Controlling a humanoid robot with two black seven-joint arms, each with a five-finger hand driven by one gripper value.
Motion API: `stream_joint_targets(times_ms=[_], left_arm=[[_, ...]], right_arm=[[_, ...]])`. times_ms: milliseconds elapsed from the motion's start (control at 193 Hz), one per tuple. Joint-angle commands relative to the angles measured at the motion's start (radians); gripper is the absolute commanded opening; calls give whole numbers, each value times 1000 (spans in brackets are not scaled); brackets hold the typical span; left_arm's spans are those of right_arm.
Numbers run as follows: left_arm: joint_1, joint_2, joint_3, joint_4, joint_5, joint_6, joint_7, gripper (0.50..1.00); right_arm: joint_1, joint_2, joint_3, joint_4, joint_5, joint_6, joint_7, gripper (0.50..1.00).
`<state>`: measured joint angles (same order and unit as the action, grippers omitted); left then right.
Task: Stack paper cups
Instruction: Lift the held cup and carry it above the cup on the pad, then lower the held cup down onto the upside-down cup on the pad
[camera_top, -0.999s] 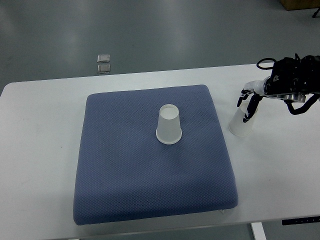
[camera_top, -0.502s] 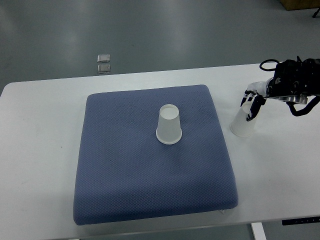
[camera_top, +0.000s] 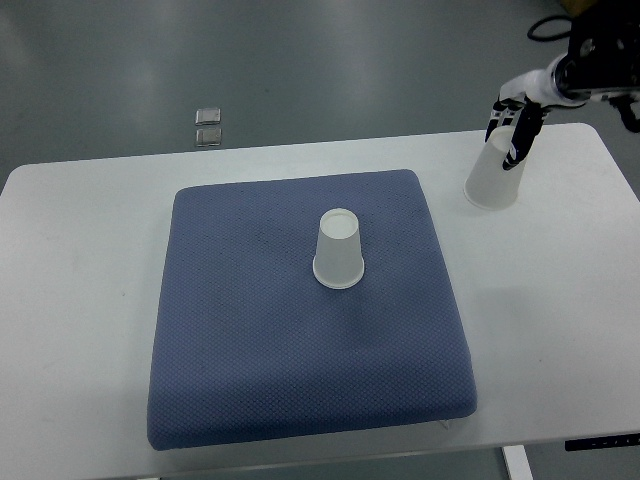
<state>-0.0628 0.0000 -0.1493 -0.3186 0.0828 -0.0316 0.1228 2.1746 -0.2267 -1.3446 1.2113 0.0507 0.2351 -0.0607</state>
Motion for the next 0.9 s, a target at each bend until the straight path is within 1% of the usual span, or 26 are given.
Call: stream_joint_targets(times_ms=[0,83,171,326,528,715,761,896], left_arm=[[0,0,0,0,0,-1,0,1000],[0,0,-1,0,0,-1,0,1000],[0,0,-1,0,0,-1,0,1000],[0,0,-1,3,0,-1,0,1000],[0,0,-3,4,0,-1,0,1000],[0,0,-1,4,0,-1,0,1000],[0,0,-1,6,0,-1,0,1000],[0,0,-1,9,-1,-1,0,1000]], right_arm=[[174,-2,-5,33,-25,118,2,774],[264,3,-2,34,-26,184,2,776],[295,13,1,34,-26,208,2,776],[291,35,22,36,-22,201,2,776],[281,84,166,36,-8,190,4,776],[263,213,257,36,44,187,4,776],[251,227,274,34,58,185,4,776],[195,227,306,33,63,113,2,778]])
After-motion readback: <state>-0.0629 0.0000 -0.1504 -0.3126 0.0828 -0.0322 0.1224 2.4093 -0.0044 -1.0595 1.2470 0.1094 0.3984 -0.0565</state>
